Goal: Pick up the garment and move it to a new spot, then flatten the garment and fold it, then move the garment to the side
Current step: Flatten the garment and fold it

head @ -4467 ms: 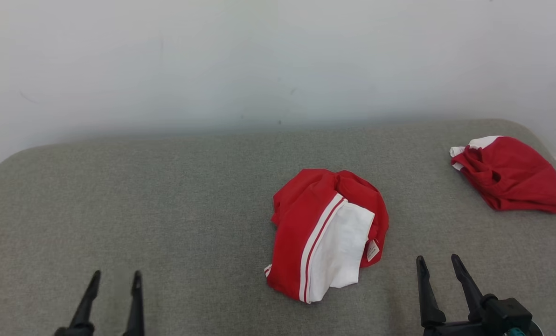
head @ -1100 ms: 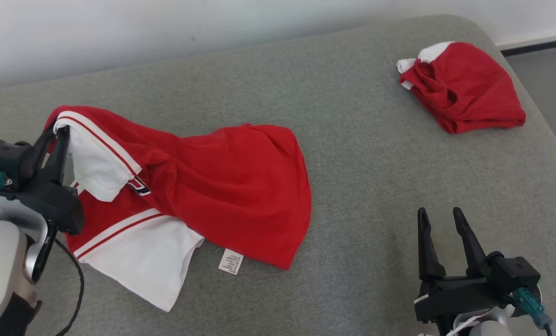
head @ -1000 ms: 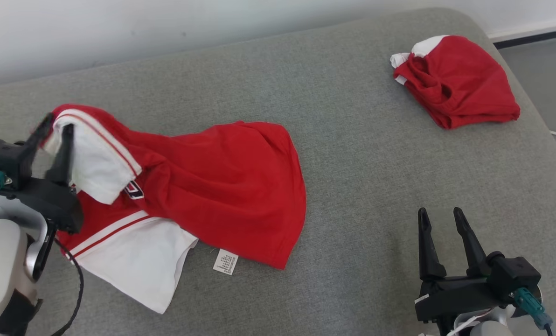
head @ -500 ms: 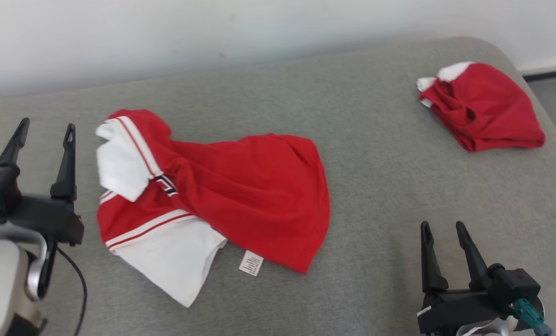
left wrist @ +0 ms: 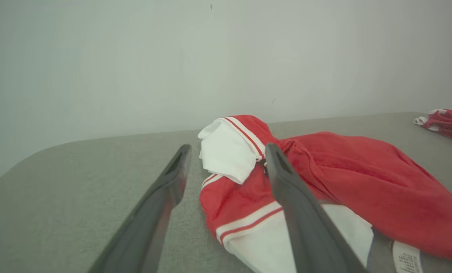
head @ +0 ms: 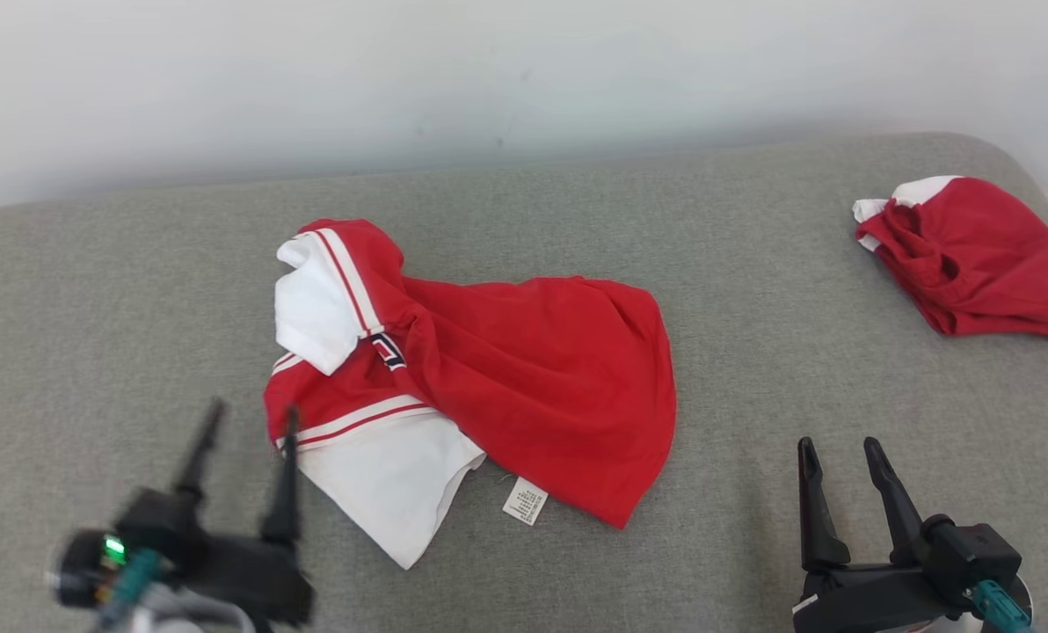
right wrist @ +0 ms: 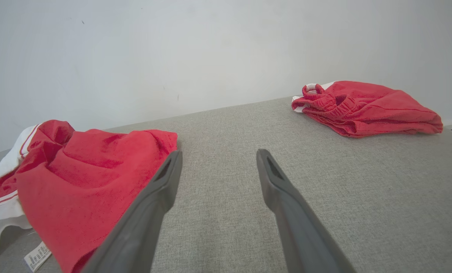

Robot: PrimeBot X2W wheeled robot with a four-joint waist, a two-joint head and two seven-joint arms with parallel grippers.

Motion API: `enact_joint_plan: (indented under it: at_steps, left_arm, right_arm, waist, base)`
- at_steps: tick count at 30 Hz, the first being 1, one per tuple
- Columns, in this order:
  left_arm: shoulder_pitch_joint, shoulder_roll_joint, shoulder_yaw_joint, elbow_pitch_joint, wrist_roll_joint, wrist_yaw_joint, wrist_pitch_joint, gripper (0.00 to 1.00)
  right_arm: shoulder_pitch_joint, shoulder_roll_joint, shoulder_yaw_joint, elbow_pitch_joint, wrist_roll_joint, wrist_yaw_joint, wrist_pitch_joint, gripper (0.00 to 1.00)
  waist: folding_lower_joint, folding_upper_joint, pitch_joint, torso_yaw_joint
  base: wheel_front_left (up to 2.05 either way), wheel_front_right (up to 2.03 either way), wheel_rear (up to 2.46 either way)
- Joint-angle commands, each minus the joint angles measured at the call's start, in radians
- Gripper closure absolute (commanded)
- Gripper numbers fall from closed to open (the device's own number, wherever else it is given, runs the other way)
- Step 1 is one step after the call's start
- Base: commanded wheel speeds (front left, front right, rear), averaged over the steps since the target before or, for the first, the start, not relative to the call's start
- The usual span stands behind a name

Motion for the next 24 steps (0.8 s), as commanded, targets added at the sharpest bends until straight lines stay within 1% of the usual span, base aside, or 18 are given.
enact_joint_plan:
  at_steps: [1,6,8,10,12,15,17,19,21,22,23,24]
  left_arm:
    - [0.028,-0.021,-0.022,-0.001,0.002,-0.006,-0.002,0.00]
    - [0.060,-0.075,-0.083,0.046,0.006,-0.025,-0.002,0.00]
    - [0.069,-0.094,-0.090,0.087,-0.009,-0.020,0.008,0.00]
    - [0.066,-0.106,-0.101,0.124,-0.014,-0.032,0.013,0.00]
    - [0.062,-0.113,-0.113,0.164,-0.016,-0.033,0.027,0.00]
    - [0.053,-0.120,-0.118,0.192,-0.016,-0.032,0.021,0.00]
    - [0.047,-0.128,-0.125,0.218,-0.016,-0.039,0.019,0.00]
    - [0.037,-0.128,-0.131,0.249,-0.006,-0.034,0.017,0.00]
    - [0.027,-0.142,-0.131,0.273,-0.023,-0.046,0.016,0.00]
    - [0.022,-0.145,-0.126,0.283,-0.028,-0.048,0.014,0.26]
    - [0.018,-0.147,-0.124,0.293,-0.030,-0.049,0.014,0.56]
    - [0.016,-0.145,-0.125,0.303,-0.029,-0.051,0.012,1.00]
  right_arm:
    - [0.013,0.003,-0.003,-0.002,-0.010,-0.003,-0.001,0.00]
    - [0.004,-0.002,0.004,0.003,-0.014,-0.003,-0.001,0.00]
    - [0.000,-0.003,0.008,0.004,-0.014,-0.003,-0.001,0.00]
    - [-0.003,-0.007,0.012,0.005,-0.012,-0.003,-0.001,0.00]
    - [-0.002,-0.009,0.015,0.004,-0.013,-0.003,-0.001,0.00]
    - [-0.004,-0.011,0.013,0.003,-0.013,-0.003,-0.001,0.00]
    - [-0.005,-0.011,0.011,0.004,-0.014,-0.003,-0.001,0.00]
    - [-0.009,-0.011,0.013,0.005,-0.012,-0.003,-0.001,0.00]
    - [-0.012,-0.012,0.013,0.004,-0.008,-0.003,-0.001,0.00]
    - [-0.011,-0.012,0.013,0.004,-0.008,-0.003,-0.001,0.00]
    - [-0.011,-0.012,0.010,0.004,-0.008,-0.003,-0.001,0.00]
    - [-0.010,-0.011,0.008,0.003,-0.008,-0.003,-0.001,0.00]
  waist:
    - [0.0001,0.0000,-0.001,0.009]
    - [0.0001,0.0000,0.001,0.016]
    - [0.0001,0.0000,0.002,0.014]
    - [0.0001,0.0000,0.005,0.010]
    - [0.0001,0.0000,0.010,0.003]
    - [0.0001,0.0000,0.014,-0.006]
    - [0.0001,0.0000,0.019,-0.015]
    - [0.0001,0.0000,0.023,-0.024]
    - [0.0001,0.0000,0.026,-0.033]
    - [0.0001,0.0000,0.026,-0.037]
    - [0.0001,0.0000,0.026,-0.038]
    - [0.0001,0.0000,0.025,-0.039]
  base:
    - [0.00,0.00,0.00]
    - [0.00,0.00,0.00]
    - [0.00,0.00,0.00]
    - [0.00,0.00,0.00]
    - [0.00,0.00,0.00]
    - [0.00,0.00,0.00]
    - [0.00,0.00,0.00]
    - [0.00,0.00,0.00]
    - [0.00,0.00,0.00]
    - [0.00,0.00,0.00]
    - [0.00,0.00,0.00]
    - [0.00,0.00,0.00]
